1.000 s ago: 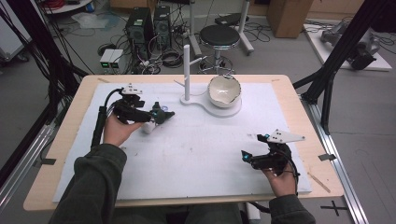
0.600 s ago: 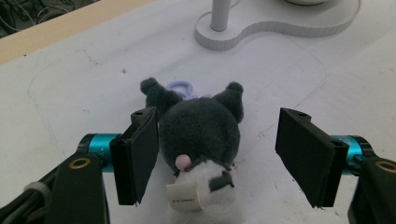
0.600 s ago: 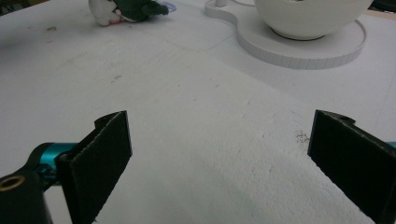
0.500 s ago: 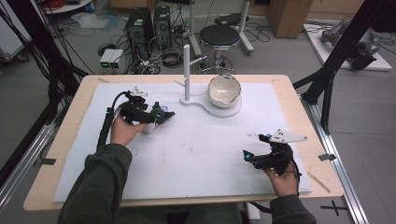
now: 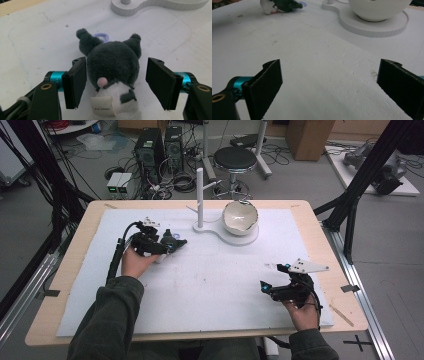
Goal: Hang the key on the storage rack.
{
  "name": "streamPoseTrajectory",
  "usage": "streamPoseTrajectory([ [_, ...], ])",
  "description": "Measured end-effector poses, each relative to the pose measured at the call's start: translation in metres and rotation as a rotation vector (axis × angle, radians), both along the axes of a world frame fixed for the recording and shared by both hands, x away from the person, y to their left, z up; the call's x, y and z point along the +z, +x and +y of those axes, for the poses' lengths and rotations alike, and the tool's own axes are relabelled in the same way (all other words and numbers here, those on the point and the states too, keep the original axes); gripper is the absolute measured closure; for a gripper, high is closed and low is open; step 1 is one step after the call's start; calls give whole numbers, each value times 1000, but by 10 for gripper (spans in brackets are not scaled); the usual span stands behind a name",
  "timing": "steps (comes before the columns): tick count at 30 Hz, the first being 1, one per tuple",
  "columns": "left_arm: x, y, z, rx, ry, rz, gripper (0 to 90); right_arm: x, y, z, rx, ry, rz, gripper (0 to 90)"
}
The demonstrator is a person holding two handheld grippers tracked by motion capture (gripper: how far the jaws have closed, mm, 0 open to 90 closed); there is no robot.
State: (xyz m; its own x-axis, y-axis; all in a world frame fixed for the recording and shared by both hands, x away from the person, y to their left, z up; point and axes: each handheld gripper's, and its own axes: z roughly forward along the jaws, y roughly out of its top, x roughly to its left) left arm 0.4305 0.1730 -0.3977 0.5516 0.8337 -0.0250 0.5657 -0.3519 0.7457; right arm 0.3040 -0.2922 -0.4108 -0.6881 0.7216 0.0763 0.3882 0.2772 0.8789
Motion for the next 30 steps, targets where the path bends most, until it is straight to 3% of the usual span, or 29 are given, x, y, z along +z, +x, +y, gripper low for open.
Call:
streamPoseTrajectory([
  [17,-13,5,-7,8,63,40,350,0,0,1,4,4,5,54],
  [30,-17,6,-11,10,97,39,373,-1,0,1,7,8,7,54],
])
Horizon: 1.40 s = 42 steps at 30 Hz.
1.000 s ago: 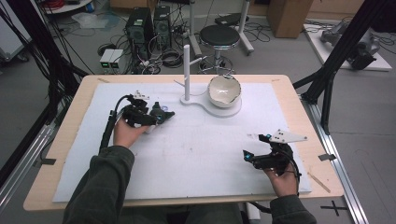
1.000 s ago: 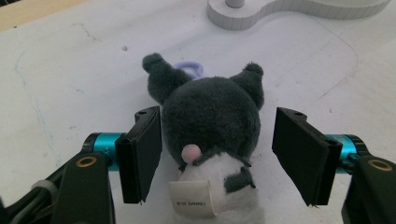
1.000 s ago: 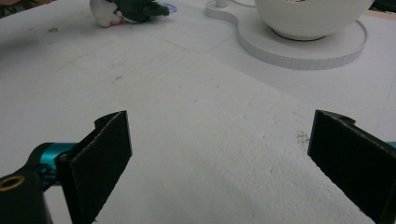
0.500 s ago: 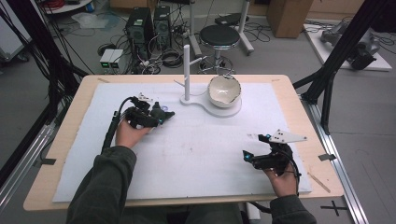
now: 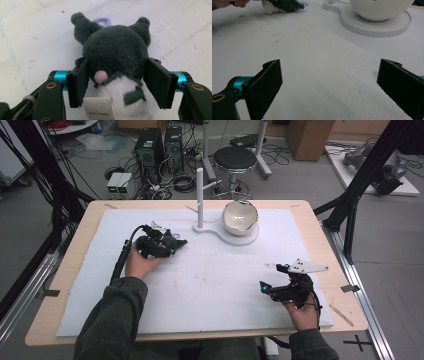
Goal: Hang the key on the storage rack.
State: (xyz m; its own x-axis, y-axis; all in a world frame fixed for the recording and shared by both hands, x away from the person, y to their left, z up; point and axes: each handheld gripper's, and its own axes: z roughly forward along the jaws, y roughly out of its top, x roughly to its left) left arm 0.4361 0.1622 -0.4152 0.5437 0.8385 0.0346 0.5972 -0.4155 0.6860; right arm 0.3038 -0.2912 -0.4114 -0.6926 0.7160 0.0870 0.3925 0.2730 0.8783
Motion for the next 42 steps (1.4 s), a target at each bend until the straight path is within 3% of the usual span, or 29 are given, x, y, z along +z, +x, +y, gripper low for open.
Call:
streamPoseTrajectory([
  [6,-3,0,-1,-2,26,12,336,0,1,0,1,-6,-4,54],
  [21,-1,-2,-2,-11,43,-8,474,-1,1,0,-1,2,-2,54],
  [24,-1,-3,-2,-4,38,-14,479,-1,1,-1,1,-1,-3,54],
  [30,-6,-9,5,22,-15,-37,492,-1,0,-3,-5,2,-3,54],
  [42,-1,-17,7,1,-26,-69,500,0,1,-2,0,0,-10,54],
])
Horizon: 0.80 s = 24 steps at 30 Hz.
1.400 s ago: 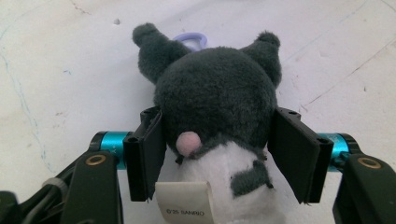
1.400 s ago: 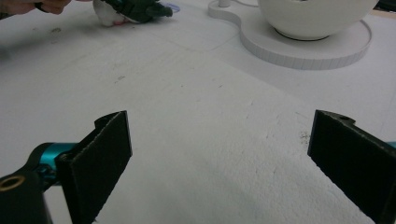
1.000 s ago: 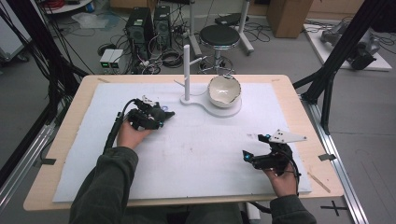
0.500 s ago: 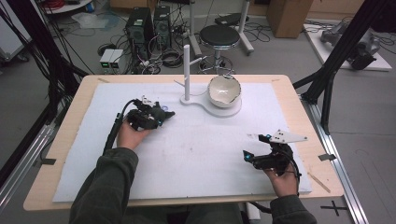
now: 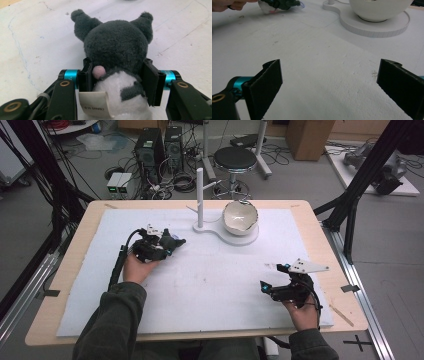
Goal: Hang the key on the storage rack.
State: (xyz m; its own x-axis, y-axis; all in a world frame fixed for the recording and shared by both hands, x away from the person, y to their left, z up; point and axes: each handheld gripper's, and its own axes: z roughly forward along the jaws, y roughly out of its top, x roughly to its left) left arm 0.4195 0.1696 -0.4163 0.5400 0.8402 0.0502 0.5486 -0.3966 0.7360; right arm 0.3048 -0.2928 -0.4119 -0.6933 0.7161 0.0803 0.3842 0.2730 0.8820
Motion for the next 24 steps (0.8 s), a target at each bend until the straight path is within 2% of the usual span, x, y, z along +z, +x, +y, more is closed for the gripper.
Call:
streamPoseTrajectory([
  [14,16,-14,0,-38,-83,-77,508,1,0,0,-4,5,-9,53],
  [24,25,-29,3,-46,-144,-124,508,1,1,0,-7,3,-5,54],
])
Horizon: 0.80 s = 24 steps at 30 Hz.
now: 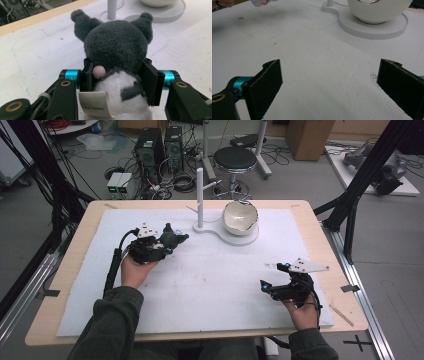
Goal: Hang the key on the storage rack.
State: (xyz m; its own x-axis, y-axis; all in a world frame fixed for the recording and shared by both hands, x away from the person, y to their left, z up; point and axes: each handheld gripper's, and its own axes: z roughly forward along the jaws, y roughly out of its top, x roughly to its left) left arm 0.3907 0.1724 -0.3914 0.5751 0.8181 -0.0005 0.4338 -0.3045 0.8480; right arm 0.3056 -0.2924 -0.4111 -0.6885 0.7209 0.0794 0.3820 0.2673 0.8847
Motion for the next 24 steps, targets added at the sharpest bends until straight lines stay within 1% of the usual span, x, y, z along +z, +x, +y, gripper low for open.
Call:
streamPoseTrajectory([
  [2,2,-3,1,-3,-5,-6,508,0,0,0,0,-2,3,53],
  [3,2,-5,1,-2,-12,-14,508,-1,0,0,3,-6,1,54],
  [5,4,-9,3,-5,-23,-17,508,-1,0,0,3,-9,-4,54],
  [8,5,-15,5,-10,-32,-26,509,-1,0,-1,-2,-10,2,53],
  [11,7,-21,6,-17,-40,-34,508,-2,1,0,1,-12,-3,54],
  [13,8,-24,7,-16,-49,-47,508,-2,0,0,2,-17,1,54],
  [19,11,-30,5,-30,-62,-63,509,-1,0,0,-1,-15,2,54],
  [24,12,-32,2,-29,-79,-71,509,-2,1,0,-2,-13,1,54],
])
